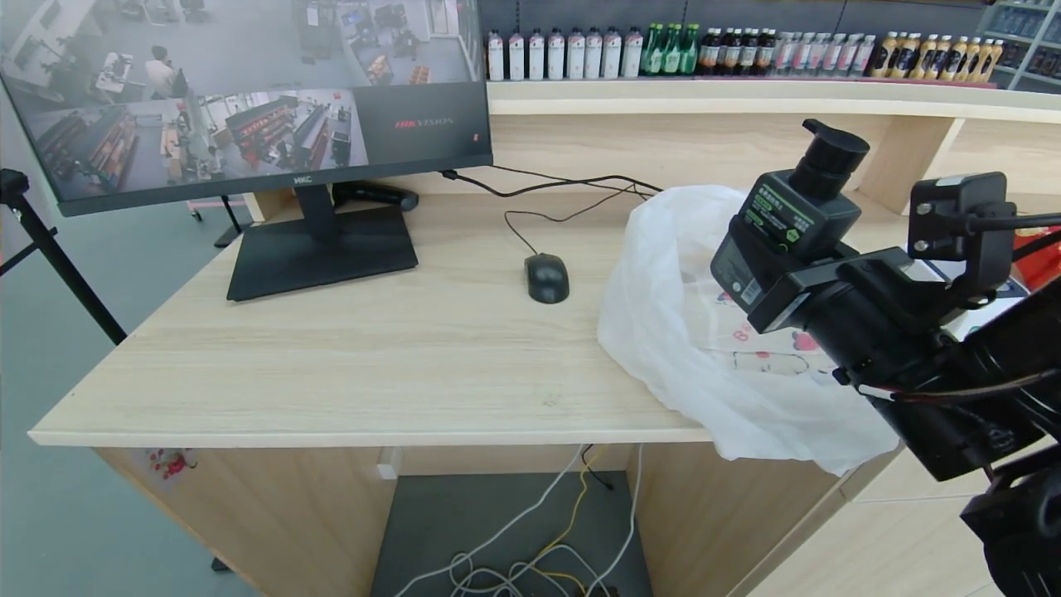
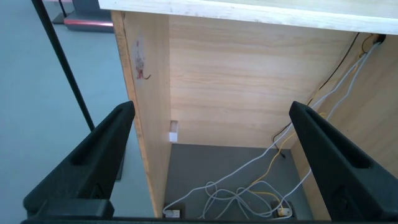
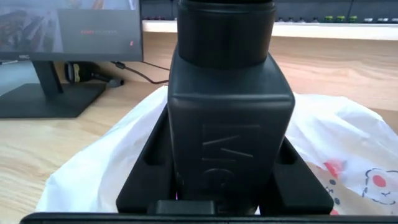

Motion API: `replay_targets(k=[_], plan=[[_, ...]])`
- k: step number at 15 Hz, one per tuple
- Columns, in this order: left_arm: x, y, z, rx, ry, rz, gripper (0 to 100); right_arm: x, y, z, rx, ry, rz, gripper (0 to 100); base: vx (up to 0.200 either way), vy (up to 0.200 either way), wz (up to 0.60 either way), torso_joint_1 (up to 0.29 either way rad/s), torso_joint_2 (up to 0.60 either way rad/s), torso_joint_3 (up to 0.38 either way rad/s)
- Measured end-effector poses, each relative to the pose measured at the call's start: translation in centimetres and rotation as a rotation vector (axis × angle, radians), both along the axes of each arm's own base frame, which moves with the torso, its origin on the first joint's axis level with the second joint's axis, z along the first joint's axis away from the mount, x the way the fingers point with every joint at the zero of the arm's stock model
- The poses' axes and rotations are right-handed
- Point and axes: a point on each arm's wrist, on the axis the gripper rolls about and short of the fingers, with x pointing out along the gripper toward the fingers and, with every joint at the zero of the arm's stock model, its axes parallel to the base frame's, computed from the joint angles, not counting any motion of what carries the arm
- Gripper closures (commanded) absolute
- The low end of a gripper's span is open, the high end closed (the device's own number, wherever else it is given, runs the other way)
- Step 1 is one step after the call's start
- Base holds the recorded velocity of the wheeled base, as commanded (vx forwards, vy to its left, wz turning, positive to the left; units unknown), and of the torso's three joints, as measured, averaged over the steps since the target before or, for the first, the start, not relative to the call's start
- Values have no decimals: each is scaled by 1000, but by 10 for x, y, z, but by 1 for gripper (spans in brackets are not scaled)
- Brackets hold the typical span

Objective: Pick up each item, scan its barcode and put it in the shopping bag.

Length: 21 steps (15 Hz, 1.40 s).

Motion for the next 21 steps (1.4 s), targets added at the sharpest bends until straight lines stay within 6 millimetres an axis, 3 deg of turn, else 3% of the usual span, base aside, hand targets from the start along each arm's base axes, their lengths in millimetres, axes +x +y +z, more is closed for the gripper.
replay_targets(k=[10,21], plan=[[0,0,0,0,0,0,0,27,2,-29,-46,86,-40,100,0,0,0,0,0,0],[0,0,0,0,0,-1,0,40,8,-55,-85,159,-43,100,0,0,0,0,0,0]])
